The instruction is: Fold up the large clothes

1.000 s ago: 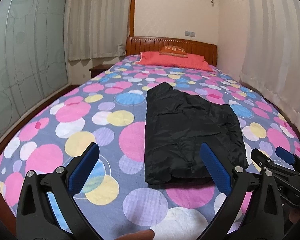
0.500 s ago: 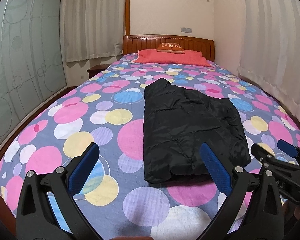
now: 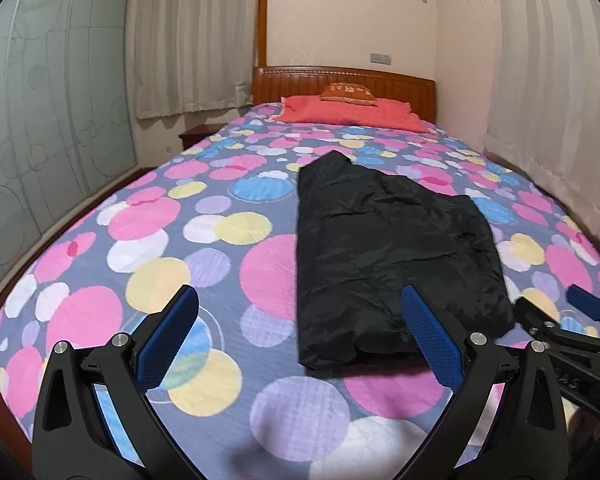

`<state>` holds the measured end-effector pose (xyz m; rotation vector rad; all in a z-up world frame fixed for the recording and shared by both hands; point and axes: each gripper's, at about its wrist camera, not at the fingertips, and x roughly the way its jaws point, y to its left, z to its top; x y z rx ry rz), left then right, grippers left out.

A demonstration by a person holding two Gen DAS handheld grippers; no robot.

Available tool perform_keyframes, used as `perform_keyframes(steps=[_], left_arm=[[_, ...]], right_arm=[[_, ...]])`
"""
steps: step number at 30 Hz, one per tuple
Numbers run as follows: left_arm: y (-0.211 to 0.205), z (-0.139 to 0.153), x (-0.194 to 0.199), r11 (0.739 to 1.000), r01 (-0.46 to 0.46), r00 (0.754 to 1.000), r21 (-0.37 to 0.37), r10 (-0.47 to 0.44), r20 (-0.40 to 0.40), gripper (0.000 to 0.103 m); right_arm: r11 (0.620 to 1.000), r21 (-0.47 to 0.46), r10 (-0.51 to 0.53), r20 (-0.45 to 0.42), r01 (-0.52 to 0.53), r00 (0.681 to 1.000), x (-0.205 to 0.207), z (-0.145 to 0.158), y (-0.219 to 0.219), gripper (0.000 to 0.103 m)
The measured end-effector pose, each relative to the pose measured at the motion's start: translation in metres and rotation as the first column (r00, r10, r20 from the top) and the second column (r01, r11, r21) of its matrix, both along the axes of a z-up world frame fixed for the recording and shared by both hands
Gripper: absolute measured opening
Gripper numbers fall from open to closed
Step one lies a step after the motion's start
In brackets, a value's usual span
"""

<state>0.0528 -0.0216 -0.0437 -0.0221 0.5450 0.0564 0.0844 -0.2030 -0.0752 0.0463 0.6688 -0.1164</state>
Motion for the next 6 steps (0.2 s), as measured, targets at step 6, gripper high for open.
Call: perform_keyframes(steps=[6], left_arm=[[0.020, -0.020, 0.023, 1.000, -0.024, 0.998, -0.013, 0.023, -0.064, 0.101]], right_arm=[[0.999, 0.016, -0.041, -0.035, 0.042, 0.999, 0.011, -0.014, -0.023, 0.087]])
